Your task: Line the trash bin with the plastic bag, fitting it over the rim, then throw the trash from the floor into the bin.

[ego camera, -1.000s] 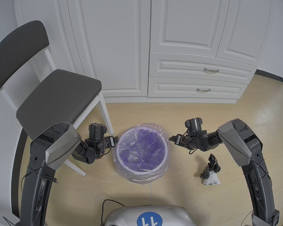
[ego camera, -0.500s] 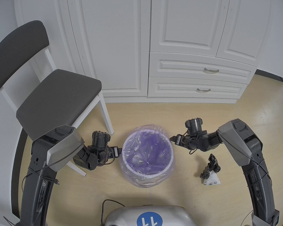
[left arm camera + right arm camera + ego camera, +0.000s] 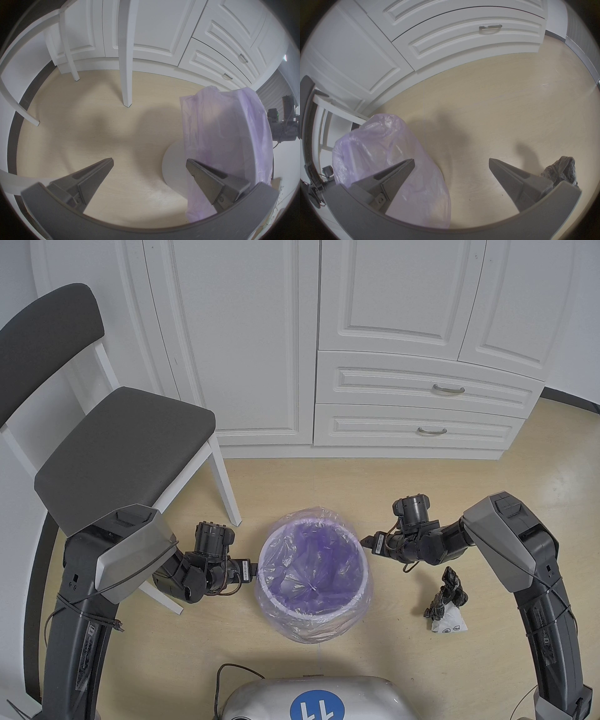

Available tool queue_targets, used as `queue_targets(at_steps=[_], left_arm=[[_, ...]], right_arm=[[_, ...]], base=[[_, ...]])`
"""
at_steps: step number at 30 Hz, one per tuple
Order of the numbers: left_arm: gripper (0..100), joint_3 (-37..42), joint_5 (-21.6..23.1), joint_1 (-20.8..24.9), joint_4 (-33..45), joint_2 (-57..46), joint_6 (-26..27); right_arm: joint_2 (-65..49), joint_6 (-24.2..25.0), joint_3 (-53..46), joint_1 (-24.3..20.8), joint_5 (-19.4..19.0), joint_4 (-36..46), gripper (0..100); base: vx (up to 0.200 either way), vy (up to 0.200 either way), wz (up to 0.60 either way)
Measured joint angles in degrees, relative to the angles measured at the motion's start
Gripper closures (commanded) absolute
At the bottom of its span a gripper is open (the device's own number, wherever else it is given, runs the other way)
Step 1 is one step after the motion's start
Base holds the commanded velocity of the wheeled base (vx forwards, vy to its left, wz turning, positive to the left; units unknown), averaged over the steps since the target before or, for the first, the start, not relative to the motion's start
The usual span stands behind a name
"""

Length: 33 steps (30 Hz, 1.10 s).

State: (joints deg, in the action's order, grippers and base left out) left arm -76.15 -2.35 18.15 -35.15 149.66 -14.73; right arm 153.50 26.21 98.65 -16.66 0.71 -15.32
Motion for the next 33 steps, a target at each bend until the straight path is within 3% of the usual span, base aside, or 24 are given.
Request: queue_targets(at_steps=[9, 18, 33], left_arm=[[0, 0.52, -0.02, -0.4, 0.28, -0.16, 0.39], [0, 2.97, 0.04, -1.26, 0.09, -0.66, 4.58], [0, 6.6, -0.24, -3.33, -0.66, -4.93, 9.42]], right_arm=[[0.41, -0.62, -1.95, -1.5, -0.05, 0.3, 0], [1.65, -1.04, -2.65, -3.4, -0.2, 0.06, 0], [-0.63, -1.58, -3.5, -0.23, -0.17, 0.16, 0]], base=[[0.0, 0.0, 0.0], [0.0, 0.0, 0.0], [0.0, 0.0, 0.0]])
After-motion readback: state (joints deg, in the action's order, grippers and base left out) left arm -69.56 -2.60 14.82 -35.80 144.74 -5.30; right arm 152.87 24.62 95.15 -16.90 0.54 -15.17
